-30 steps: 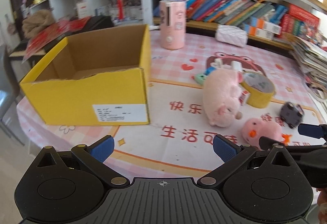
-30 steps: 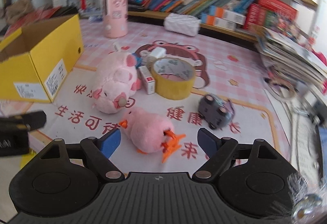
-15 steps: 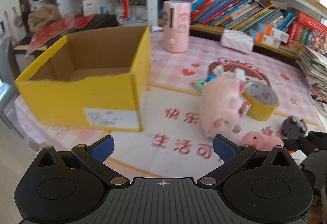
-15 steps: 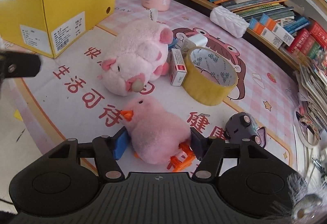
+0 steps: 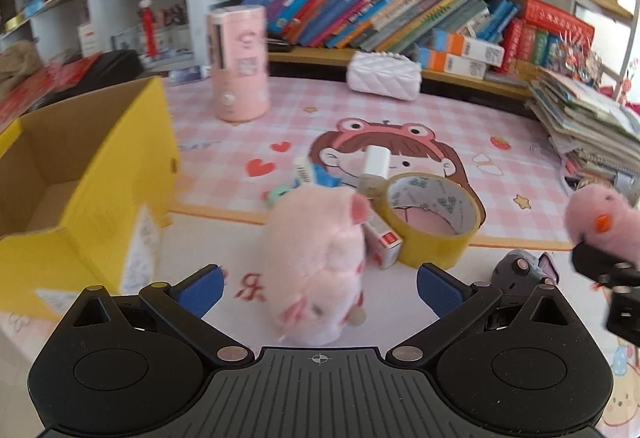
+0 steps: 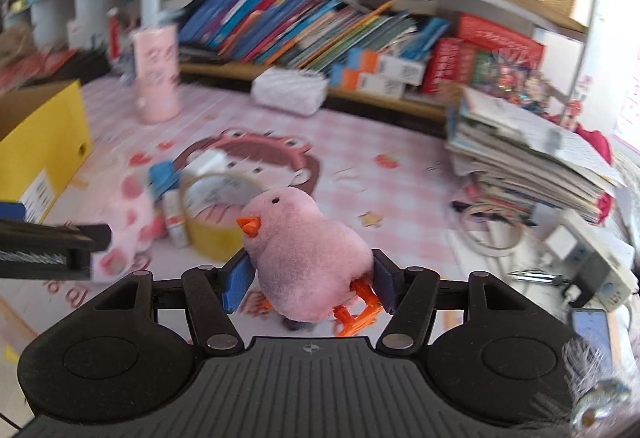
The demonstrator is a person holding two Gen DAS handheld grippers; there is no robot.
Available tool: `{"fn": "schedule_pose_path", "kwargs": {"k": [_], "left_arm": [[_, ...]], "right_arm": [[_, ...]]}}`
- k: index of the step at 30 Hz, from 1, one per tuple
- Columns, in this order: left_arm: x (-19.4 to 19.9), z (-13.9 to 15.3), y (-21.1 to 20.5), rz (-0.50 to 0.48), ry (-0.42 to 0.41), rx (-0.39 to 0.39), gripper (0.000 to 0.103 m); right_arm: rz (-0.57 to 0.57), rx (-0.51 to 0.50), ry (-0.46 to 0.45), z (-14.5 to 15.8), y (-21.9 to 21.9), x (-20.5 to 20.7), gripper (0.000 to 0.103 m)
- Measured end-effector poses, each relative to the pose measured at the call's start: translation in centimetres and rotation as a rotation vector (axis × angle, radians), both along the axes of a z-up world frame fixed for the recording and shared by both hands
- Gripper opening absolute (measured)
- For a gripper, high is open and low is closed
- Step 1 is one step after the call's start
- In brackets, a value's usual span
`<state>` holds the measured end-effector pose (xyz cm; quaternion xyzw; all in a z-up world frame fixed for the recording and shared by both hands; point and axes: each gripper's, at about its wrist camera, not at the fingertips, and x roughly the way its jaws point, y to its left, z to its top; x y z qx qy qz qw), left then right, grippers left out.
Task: Organize objects
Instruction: 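Reach the right tool to the pink chick and close on it while the left tool approaches the pink pig, then close the left tool on the pink pig and lift it while the right tool lifts the chick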
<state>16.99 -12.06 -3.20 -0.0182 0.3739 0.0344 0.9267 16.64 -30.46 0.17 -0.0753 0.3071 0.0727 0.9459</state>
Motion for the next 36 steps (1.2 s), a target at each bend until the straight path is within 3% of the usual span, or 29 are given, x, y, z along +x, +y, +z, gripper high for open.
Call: {"fn": "schedule_pose_path", "kwargs": {"k": [5,10,13,14,17,20,28,36], "left_arm": [[2.5,-1.7,-1.3,-0.002,0.041,0.089,0.103],[4.0,-3.0,-0.5,0.046,0.082,0.090,0.099],[4.6,-3.6,-0.2,0.050,0.112,0.066,0.085],[4.8,-3.8,-0.1,0.049,0.121,0.056,0.073],[4.6,-3.8,0.1,0.062,0.122,0.021,0.065],[3.6,-2.8,0.3,0.057,0.109,-0.005,0.061],[-1.9,1.5,2.9,0.073,-0.010,-0.126,0.061],[-6.1,2.1,6.8,0.090,-0.025,-0.163,0.061]], "right_arm": [[-0.003,0.013,-0.001,0.2,-0.9,0.3,0.059],[0.025,0.012,-0.008,0.3,-1.2,0.6,0.059],[0.047,0.014,0.002,0.1,-1.1,0.7,0.059],[0.052,0.014,0.008,0.1,-1.1,0.8,0.059],[0.061,0.011,0.022,-0.1,-0.9,0.9,0.059],[0.062,0.015,0.019,0.0,-0.7,0.7,0.059],[0.072,0.055,0.053,0.0,1.2,0.2,0.059],[0.116,0.075,0.080,0.3,5.2,-2.0,0.059]]}}
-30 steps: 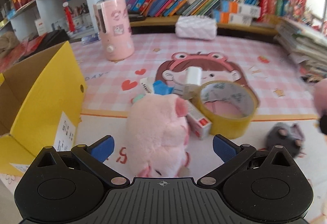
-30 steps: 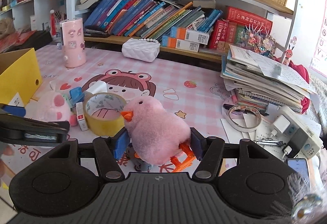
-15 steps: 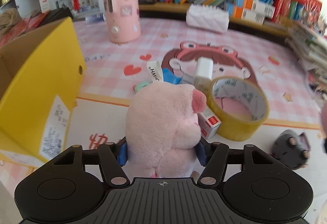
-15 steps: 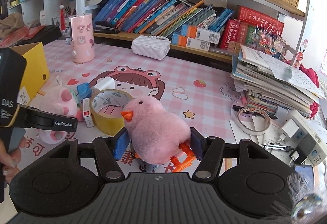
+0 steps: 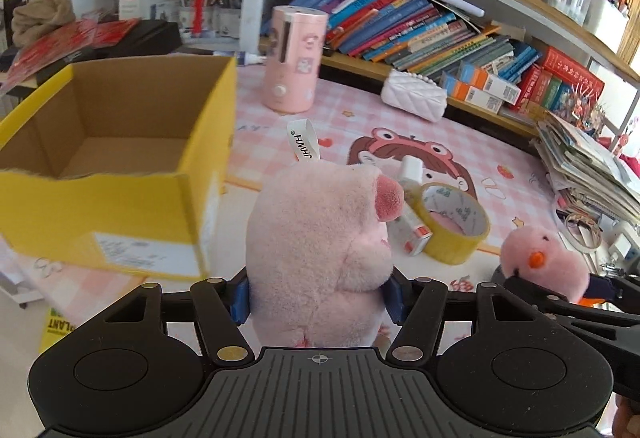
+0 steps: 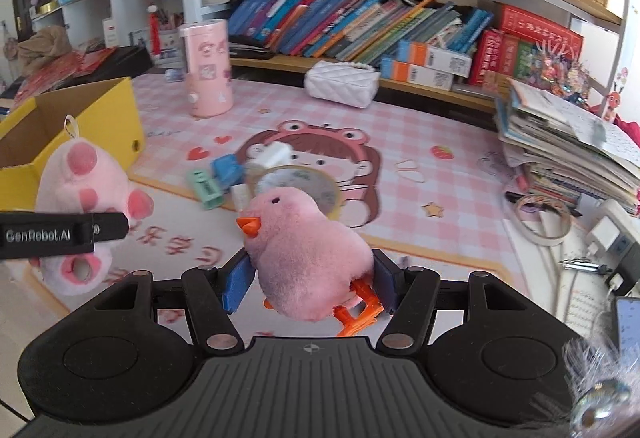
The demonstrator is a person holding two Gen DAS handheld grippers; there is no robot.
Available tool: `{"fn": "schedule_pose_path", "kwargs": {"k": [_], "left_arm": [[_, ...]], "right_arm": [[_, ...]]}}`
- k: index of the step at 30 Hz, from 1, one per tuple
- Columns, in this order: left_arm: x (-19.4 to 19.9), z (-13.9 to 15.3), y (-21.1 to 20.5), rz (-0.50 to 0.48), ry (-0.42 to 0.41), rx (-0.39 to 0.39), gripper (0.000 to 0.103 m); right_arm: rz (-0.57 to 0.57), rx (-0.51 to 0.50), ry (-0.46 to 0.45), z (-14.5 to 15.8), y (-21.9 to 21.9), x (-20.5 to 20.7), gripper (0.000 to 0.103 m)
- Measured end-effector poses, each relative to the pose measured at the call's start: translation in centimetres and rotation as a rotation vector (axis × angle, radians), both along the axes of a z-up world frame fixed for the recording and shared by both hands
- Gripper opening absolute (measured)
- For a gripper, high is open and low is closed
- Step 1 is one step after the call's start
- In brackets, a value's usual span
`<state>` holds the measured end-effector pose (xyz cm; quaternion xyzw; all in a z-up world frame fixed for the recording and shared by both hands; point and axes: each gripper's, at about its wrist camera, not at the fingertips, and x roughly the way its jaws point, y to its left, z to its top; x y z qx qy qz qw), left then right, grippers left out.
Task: Organize objects
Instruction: 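Close the left tool on the pink pig and lift it while the right tool lifts the chick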
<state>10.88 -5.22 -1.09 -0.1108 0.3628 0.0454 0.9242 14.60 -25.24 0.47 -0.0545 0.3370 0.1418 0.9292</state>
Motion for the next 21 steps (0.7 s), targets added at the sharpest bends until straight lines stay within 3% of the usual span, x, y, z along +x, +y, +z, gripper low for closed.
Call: {"fn": "schedule_pose_path", "kwargs": {"k": [21], "left_arm": [[-11.1,0.9,16.1,0.071,-0.016,-0.028,0.061]], "right_arm": [[0.121,-0.013,0.107,0.4,18.3,-9.2,0.059]]}}
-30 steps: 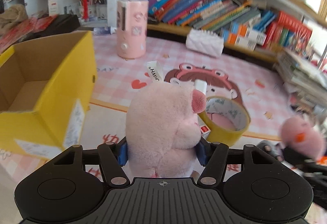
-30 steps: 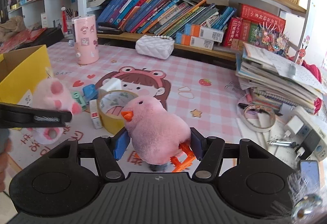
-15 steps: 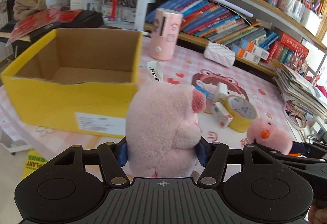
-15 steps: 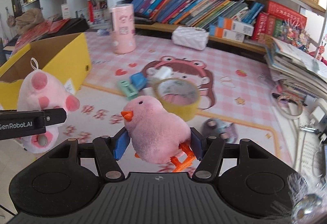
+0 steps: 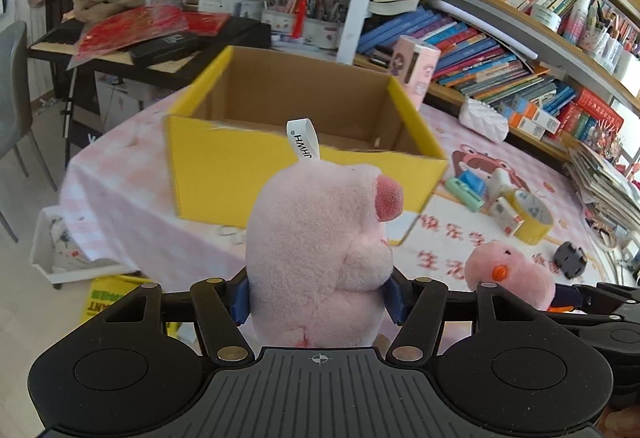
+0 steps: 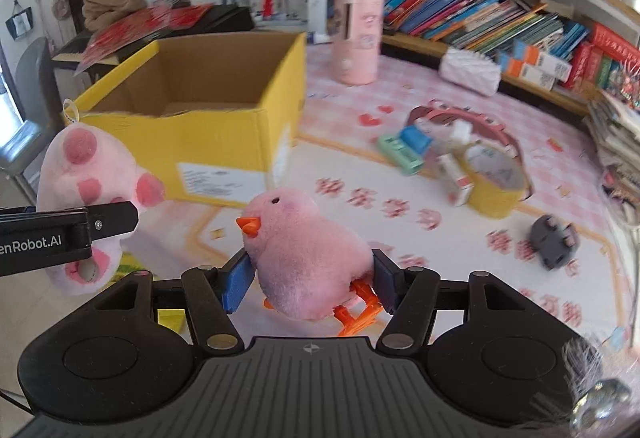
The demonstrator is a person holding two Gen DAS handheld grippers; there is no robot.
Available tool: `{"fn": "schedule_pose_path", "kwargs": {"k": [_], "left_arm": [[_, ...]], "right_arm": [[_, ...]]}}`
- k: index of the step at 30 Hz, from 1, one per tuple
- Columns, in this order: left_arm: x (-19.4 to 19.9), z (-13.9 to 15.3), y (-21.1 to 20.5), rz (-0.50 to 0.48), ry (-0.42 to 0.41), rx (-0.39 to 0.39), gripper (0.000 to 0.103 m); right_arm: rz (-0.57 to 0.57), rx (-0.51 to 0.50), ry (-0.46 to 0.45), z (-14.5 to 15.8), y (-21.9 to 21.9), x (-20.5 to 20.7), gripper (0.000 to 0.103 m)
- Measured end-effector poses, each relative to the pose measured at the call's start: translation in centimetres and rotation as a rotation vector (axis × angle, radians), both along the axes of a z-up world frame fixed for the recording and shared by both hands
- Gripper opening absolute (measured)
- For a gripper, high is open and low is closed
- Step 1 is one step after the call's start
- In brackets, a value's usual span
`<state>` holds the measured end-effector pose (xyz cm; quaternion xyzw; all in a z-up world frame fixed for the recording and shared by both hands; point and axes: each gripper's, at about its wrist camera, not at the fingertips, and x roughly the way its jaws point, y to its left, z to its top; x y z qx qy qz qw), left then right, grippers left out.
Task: Organize objects
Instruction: 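Close the left tool on the pink pig and lift it while the right tool lifts the chick, then carry the pig and chick in both tools over the yellow box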
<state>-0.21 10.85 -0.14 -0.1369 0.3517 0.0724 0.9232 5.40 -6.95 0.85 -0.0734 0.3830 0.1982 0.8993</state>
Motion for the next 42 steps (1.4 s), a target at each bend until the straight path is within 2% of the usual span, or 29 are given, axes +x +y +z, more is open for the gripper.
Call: {"fn": "schedule_pose_path", "kwargs": {"k": [10,18,42], "left_arm": [[-3.7,-0.3,4.3,-0.030,0.017,0.015,0.061],[-5.4,-0.1,6.0,-0.054,0.002,0.017,0.061],[-5.8,0.6,7.8,-0.072,-0.050,0.015,0.061]], "right_arm": [[-0.018,0.035,0.035,-1.2,4.9,-4.7,0.059],[-0.052,0.050,0.034,-1.1,6.3,-6.7,0.059],[-0.066,0.032,0.034,-0.5,8.1,-6.8,0.059]]}}
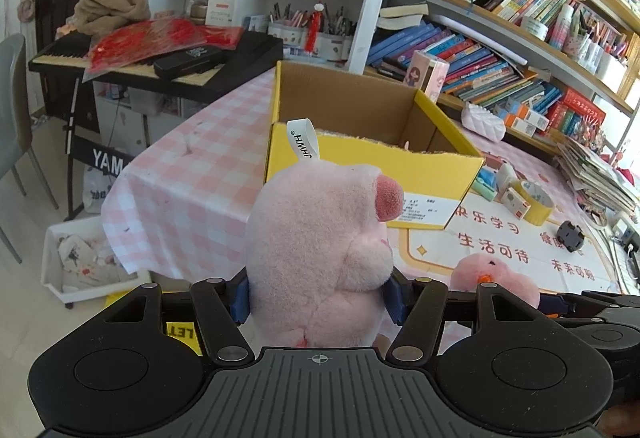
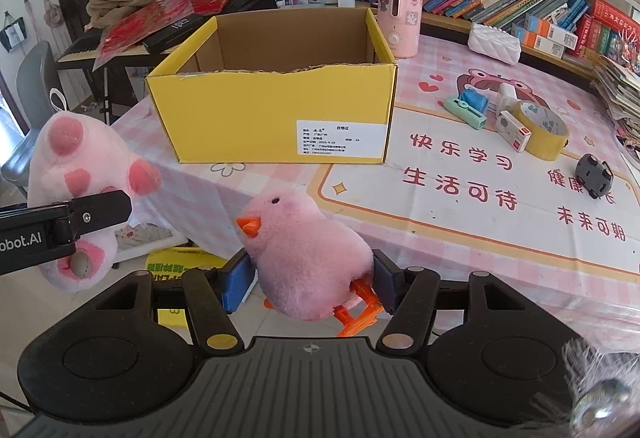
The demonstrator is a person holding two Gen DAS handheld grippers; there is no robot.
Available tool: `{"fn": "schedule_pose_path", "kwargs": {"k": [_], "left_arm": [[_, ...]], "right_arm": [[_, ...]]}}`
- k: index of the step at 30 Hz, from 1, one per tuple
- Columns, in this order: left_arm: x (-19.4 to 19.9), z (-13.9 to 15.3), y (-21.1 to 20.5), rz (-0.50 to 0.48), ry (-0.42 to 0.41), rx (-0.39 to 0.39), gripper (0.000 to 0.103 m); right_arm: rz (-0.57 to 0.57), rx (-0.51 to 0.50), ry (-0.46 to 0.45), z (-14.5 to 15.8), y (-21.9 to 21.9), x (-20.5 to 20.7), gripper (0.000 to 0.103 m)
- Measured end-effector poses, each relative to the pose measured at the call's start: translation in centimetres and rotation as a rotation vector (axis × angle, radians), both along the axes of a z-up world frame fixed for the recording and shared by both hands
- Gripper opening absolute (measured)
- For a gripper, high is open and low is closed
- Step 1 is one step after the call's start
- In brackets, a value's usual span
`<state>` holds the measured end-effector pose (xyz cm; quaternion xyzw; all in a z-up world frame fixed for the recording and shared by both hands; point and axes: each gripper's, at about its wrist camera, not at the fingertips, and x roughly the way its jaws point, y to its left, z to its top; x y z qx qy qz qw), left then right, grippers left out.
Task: Organize objects
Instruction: 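Carry the pig and chick in both tools over the yellow box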
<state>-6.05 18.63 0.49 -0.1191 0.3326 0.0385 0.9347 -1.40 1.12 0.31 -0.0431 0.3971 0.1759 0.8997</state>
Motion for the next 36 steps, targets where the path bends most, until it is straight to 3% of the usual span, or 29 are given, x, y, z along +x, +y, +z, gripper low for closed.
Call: {"fn": "schedule_pose_path", "kwargs": {"k": [13,23,29,36], "left_arm": [[3.1,2.5,0.6,-0.004,-0.073,0.016,0.061],[9.2,5.0,0.8,0.008,-0.151,0.041,0.061],[13.6,4.7,0.3,0.020,-0.139,0.070,0.061],[18.6,2.7,-0.7,0.028,-0.055,0.142,0.061]], "right_arm": [[-0.004,0.034,-0.080,2.1,0.7,2.9,0.059],[-0.027,0.100,-0.187,5.9,1.3,9.6,0.059],[-0.031,0.113,-0.246,7.2,1.8,14.9,0.059],[-0.007,0.087,-0.253,6.4,2.6,20.6,0.059]]}}
